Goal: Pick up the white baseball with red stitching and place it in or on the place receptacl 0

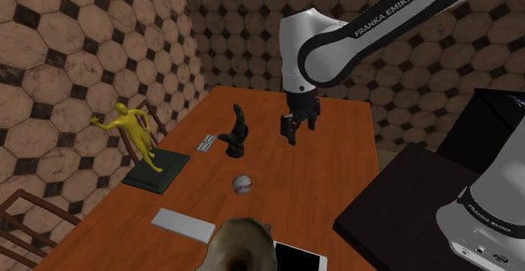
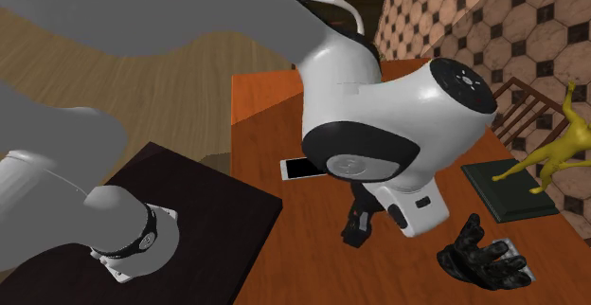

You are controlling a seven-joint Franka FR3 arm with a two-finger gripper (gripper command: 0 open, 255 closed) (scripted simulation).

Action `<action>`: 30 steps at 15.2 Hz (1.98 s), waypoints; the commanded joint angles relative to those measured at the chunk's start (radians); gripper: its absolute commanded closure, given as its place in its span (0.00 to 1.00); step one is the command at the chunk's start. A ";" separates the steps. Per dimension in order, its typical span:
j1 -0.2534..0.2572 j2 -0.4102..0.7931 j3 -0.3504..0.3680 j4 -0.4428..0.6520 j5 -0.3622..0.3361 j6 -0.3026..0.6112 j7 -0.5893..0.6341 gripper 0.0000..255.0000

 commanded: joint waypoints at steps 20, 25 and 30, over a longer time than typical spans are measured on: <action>0.243 0.796 -0.025 0.735 -0.236 0.052 0.259 0.00; 0.249 0.837 -0.033 0.733 -0.245 0.095 0.264 0.00; 0.252 0.851 -0.036 0.734 -0.247 0.108 0.265 0.00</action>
